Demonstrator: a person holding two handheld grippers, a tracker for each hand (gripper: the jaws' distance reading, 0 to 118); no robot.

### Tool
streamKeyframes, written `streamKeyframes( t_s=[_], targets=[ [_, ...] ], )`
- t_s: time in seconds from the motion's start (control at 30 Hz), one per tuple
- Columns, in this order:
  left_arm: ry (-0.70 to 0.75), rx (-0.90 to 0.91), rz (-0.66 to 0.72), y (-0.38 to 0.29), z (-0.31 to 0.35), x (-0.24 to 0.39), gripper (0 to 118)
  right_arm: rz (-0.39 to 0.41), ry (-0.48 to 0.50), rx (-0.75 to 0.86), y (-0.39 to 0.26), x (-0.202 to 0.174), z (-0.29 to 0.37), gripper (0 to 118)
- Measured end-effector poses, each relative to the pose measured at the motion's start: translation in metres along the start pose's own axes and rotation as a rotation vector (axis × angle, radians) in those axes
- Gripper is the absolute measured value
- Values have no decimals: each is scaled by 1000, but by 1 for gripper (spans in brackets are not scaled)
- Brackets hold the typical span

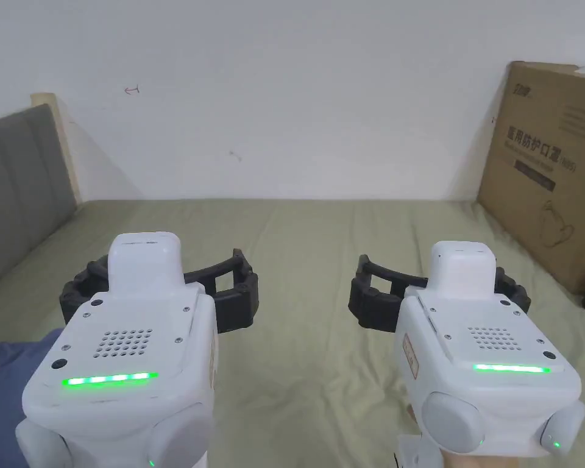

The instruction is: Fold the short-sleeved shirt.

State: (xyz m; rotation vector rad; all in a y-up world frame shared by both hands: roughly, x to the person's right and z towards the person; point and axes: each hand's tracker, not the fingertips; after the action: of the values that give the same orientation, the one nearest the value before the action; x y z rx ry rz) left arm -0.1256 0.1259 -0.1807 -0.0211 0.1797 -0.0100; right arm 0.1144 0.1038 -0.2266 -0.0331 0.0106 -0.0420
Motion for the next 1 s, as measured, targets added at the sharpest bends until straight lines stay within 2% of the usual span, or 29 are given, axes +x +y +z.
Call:
streamKeyframes(
  t_s=[0.23,0.43,0.57,0.73,1.0],
  targets=[
    [-27,-15,7,-1,1,0,116,-11,-6,3,1,0,0,118],
    [-36,-45,14,-1,-2,1,116,70,-10,22,-1,-8,4,118],
    [-50,-41,33,-2,-2,-1,116,66,-2,20,-2,-9,4,118],
    [-27,-14,-35,-5,-1,3,116,41,6,15,-1,-7,5,118],
    [-18,-30,-53,-7,-1,6,115,60,-1,18,-2,-9,5,118]
  ],
)
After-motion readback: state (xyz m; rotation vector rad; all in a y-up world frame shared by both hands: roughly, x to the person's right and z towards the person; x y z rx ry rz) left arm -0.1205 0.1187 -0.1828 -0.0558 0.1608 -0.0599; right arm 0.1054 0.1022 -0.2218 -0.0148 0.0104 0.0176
